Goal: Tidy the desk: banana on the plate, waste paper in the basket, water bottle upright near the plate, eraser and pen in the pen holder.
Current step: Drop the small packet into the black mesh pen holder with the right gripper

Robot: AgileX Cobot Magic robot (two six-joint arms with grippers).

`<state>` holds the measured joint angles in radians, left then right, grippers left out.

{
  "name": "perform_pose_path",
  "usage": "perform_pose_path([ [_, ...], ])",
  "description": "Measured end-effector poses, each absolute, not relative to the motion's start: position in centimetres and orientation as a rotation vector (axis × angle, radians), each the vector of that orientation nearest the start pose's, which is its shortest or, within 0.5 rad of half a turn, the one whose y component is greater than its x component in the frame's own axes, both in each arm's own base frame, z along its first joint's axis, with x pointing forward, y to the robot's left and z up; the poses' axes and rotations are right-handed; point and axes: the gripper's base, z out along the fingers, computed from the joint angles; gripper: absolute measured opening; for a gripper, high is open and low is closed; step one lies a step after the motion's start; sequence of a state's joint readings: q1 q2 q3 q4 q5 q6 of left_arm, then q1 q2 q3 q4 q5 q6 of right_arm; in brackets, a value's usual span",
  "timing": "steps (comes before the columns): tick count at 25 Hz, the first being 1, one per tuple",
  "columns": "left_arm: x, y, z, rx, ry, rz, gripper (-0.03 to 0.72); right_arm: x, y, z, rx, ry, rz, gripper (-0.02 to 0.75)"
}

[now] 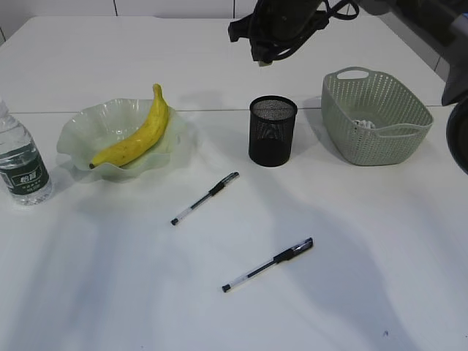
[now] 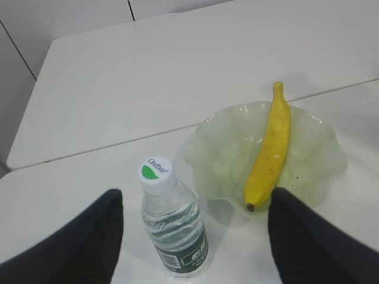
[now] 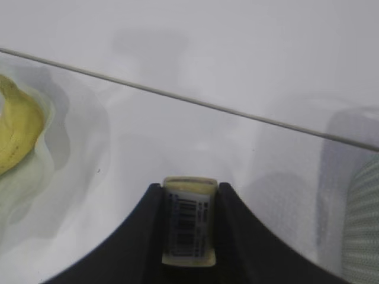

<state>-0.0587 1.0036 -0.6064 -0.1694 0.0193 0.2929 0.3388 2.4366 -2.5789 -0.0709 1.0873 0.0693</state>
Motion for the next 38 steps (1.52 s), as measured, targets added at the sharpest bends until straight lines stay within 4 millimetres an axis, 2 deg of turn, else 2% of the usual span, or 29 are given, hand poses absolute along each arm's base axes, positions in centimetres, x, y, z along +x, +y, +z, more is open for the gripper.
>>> perform_pose_path([
  [7,21.1,-1.3,29.4,0.183,1.93,0.034,0.54,51.4,17.3,25.9,-0.344,2.499,0.08,0.186],
  [17,21.0,-1.3,29.2,0.186,1.944,0.031,0.54,51.3,15.4,25.2,-0.286,2.599,0.055,0.186],
  [24,21.0,-1.3,29.2,0.186,1.944,0.031,0.538,51.4,15.6,25.0,-0.27,2.603,0.087,0.186],
  [32,21.0,-1.4,29.2,0.187,1.95,0.03,0.538,51.9,15.9,21.9,-0.275,2.667,0.095,0.186],
  [38,21.0,-1.4,29.1,0.188,1.958,0.028,0.538,51.9,15.9,21.8,-0.272,2.665,0.097,0.186],
])
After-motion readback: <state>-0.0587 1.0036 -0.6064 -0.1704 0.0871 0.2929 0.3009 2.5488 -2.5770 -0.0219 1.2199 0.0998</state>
